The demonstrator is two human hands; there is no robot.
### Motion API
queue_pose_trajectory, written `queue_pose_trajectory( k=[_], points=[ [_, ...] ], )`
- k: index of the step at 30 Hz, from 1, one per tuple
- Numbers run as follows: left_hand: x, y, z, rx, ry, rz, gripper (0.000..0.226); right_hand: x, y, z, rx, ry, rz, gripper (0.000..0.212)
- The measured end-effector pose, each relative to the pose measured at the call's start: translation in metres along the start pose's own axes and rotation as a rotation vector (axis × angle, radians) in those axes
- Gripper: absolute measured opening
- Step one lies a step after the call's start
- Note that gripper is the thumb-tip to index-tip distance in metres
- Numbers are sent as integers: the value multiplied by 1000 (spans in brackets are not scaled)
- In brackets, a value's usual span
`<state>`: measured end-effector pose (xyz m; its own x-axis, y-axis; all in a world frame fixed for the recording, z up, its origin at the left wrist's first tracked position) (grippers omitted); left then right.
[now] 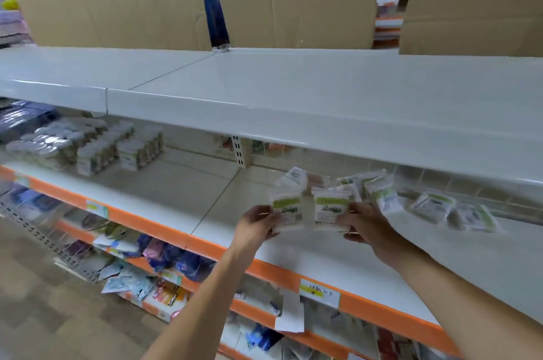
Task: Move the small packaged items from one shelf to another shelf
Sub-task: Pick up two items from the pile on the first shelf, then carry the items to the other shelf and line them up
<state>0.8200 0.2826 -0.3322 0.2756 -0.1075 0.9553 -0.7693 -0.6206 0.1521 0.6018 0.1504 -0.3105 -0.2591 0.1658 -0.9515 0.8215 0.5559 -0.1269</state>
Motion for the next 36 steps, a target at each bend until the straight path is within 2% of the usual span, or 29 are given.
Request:
queue_pose_trajectory(
  k=[5,9,14,22,27,36],
  points=[
    [8,-45,-17,140,28,2,17,-12,46,19,-136,-17,-36,20],
    [9,-87,-33,185,71,-14,17,-18,90,33,-219,-28,-104,20],
    [12,-137,-48,291,126,84,11,-27,149,45,-286,-31,-161,17],
    [31,-234,-55,420,158,60,13,-48,264,56,-368,-80,-173,14],
    [49,-299,-45,436,159,32,15,-63,338,66,-366,-91,-179,11],
    [76,-402,-24,413,147,126,14,-72,438,76,-275,-80,-127,15]
  ],
)
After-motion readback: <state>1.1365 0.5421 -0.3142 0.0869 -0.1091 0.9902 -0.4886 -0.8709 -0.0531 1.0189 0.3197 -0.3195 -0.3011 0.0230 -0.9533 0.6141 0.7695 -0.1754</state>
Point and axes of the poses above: each hand's wrist, its own z-axis towards the middle knuckle, its own y-axis out of the palm, x = y × z, the point moved 1 cm from there along z, towards the middle knuckle, and after that the axes turned 2 degrees about -z, right-handed, at the moved point
